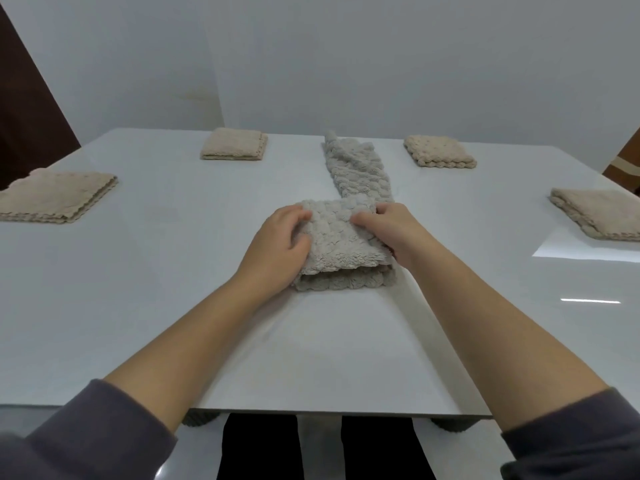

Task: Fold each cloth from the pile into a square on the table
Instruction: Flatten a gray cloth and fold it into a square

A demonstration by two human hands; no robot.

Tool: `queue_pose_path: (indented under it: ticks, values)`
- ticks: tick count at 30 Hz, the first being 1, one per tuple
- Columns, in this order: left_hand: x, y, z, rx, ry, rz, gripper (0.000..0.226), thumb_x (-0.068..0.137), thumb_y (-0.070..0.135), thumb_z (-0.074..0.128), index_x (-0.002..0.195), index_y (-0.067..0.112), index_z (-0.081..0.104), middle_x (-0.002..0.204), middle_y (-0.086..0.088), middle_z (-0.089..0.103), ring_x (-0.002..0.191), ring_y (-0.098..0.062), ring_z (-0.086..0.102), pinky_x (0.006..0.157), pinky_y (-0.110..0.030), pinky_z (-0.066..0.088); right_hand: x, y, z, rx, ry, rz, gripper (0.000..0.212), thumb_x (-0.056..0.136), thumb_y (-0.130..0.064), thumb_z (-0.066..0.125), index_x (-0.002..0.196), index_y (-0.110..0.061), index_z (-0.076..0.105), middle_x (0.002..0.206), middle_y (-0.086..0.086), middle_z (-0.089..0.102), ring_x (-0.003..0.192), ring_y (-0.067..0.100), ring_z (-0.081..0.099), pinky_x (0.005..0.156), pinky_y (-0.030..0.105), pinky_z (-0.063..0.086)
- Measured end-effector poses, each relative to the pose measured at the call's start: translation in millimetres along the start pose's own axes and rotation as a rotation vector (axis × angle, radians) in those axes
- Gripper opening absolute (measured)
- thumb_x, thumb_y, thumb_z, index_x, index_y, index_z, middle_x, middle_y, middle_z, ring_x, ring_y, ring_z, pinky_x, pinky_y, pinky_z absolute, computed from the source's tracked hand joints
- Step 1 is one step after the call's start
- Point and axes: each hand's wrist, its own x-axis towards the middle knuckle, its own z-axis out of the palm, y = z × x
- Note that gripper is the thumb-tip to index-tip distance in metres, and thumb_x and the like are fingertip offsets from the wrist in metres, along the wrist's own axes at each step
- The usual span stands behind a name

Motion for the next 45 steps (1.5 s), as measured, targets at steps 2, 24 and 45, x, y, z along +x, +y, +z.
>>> queue_pose_path:
  ticks: [2, 24, 45]
  values:
    - [-1, -1, 3, 0.053, -0.104, 0.019, 0.049, 0.098, 0.021, 0.046, 0.146, 0.014, 0.038, 0.158, 0.003, 0.024, 0.146, -0.009, 0.013, 0.119, -0.028, 0.011, 1, 2, 1, -0.034, 0.013, -0.011, 0.017, 0.076, -0.024, 0.069, 0.078, -0.012, 0.057, 0.069, 0.009, 0.052, 0.057, 0.018, 0.049, 0.051, 0.031, 0.038]
    - [42, -24, -16, -0.139, -0.166, -0.230, 0.029, 0.085, 0.019, 0.066, 0.113, 0.025, 0.062, 0.082, 0.006, 0.063, 0.078, -0.014, 0.060, 0.073, -0.031, 0.050, 11, 24, -1, -0.709, 0.038, -0.367, 0.071, 0.083, -0.053, 0.067, 0.143, -0.025, 0.041, 0.139, 0.001, 0.046, 0.124, 0.020, 0.048, 0.099, 0.039, 0.043]
    - [-5, -29, -46, -0.286, -0.139, -0.536, 0.028, 0.086, 0.028, 0.070, 0.067, 0.015, 0.054, 0.041, 0.008, 0.039, 0.033, -0.010, 0.027, 0.037, -0.017, 0.020, 11, 20, 55, -0.778, -0.237, -0.478, 0.059, 0.103, -0.045, 0.027, 0.154, -0.017, 0.018, 0.163, 0.004, 0.008, 0.150, 0.024, -0.003, 0.120, 0.045, -0.003]
